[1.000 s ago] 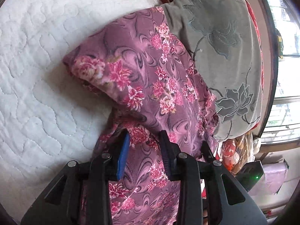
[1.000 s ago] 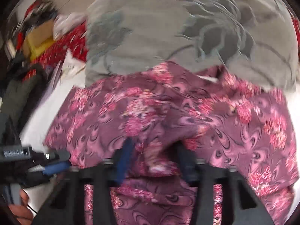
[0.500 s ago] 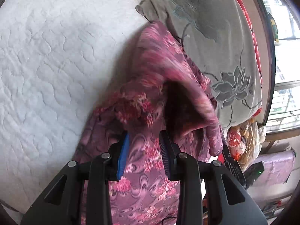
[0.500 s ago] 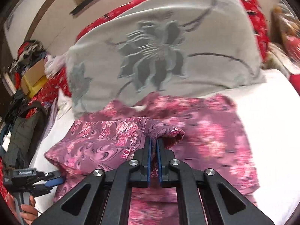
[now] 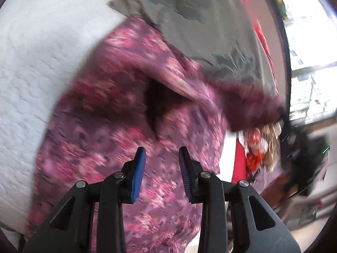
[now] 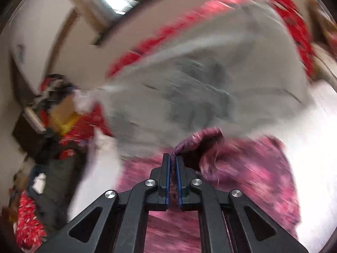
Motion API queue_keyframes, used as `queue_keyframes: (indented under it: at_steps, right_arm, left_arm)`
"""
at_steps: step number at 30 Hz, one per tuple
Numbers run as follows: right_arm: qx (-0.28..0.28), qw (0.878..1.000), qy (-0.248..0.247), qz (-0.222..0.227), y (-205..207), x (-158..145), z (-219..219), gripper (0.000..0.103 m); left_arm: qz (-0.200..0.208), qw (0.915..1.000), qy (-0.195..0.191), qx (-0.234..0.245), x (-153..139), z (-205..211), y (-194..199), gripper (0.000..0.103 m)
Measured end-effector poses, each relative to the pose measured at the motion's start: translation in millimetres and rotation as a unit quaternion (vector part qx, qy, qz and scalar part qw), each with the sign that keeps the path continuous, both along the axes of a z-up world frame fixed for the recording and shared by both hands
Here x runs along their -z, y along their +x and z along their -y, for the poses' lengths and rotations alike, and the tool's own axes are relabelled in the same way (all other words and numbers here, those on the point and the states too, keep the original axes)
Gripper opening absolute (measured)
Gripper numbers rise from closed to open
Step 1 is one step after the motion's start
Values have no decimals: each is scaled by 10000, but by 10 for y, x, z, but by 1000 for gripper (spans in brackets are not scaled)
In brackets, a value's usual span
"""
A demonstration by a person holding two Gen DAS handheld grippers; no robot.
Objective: Fold small clothes
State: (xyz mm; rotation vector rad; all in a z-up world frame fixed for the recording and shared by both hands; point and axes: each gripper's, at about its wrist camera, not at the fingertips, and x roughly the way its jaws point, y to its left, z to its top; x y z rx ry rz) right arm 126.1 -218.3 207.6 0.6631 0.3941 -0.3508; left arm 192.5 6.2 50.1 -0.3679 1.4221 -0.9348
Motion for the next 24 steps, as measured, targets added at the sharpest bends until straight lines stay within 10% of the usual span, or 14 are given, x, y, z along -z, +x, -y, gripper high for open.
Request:
queue_keyframes:
  at_steps: [6,13,24]
  right_arm:
    - [-384,9956,-565,642,174,-758,-274,4]
    - [-386,9945,-663,709,77,-890,-308,4]
    - [754,9941,115,-768,-526,550,461,5]
  left_arm:
    - [-209,9993,-215,-227,20,328,-128,30]
    - [-405,9862,135,-1599,171,319,198,30]
    - [-232,9850,396,-1665,226,-501,332,30]
